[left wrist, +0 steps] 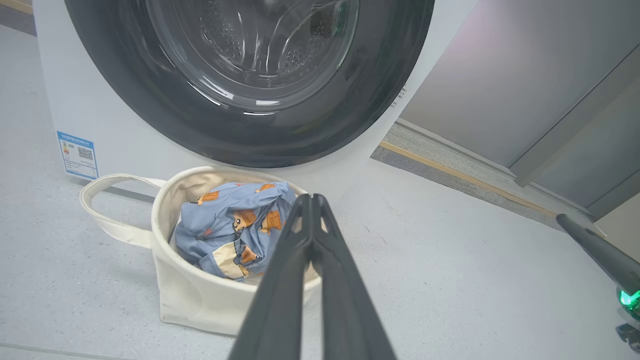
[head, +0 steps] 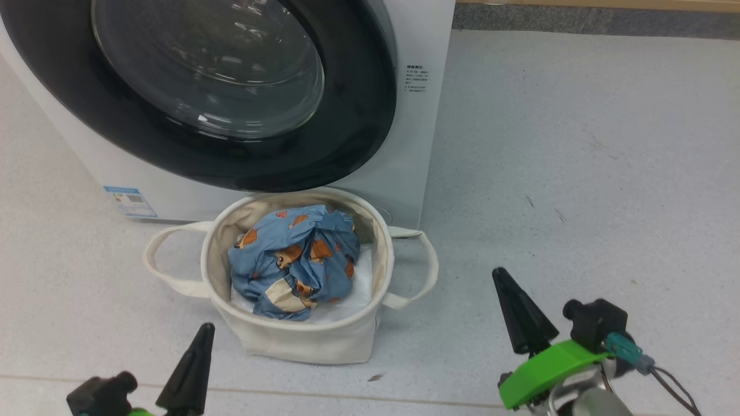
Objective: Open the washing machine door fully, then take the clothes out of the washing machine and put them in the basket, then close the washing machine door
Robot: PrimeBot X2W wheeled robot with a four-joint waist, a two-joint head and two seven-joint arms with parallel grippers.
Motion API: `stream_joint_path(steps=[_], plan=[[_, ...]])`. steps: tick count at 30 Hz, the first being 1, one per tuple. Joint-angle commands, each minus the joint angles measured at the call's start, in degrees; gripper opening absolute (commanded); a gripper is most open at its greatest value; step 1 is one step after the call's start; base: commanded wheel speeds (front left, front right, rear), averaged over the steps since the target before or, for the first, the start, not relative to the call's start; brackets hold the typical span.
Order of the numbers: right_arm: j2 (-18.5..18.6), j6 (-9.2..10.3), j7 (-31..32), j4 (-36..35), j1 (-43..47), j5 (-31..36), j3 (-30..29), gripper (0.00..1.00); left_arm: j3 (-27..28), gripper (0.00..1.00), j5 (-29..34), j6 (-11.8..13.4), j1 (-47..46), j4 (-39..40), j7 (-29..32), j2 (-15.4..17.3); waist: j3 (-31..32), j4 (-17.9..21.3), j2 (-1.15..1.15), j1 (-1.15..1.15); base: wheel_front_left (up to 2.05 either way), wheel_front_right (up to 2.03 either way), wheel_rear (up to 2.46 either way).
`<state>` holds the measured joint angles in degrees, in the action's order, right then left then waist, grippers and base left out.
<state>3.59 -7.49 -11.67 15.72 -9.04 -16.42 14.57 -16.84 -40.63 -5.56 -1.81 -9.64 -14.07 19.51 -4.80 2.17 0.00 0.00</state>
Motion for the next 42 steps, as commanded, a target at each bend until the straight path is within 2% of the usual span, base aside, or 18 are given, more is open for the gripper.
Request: stream_joint_path(steps=[1, 6, 11, 42], plan=[[0.04, -0.01, 0.12, -1.83, -1.09, -1.14, -0.17, 0.0, 0.92, 0.0, -0.91, -0.03, -1.02, 1.45, 0.23, 0.57, 0.02, -0.02, 0.0, 0.01, 0.0, 0.0, 0.0], [0.3, -0.01, 0.63, -1.88, -0.83, -4.54, -0.74, 0.0, 1.74, 0.0, -3.06, -0.11, -1.04, 1.28, 1.01, -0.07, 0.4, -0.12, 0.0, 0.13, 0.0, 0.0, 0.0], [0.51, -0.01, 1.12, -1.73, -0.79, -7.87, -1.27, 0.0, 2.57, 0.0, -5.19, -0.17, -1.25, 0.91, 1.77, -0.7, 0.47, -0.2, 0.0, 0.01, 0.0, 0.0, 0.0], [1.24, -0.01, 4.63, -1.75, 0.23, -27.75, -5.25, 0.0, 7.94, 0.0, -18.21, -0.66, -2.17, -0.66, 6.65, -4.81, 1.6, -0.74, 0.0, 0.0, 0.0, 0.0, 0.0]])
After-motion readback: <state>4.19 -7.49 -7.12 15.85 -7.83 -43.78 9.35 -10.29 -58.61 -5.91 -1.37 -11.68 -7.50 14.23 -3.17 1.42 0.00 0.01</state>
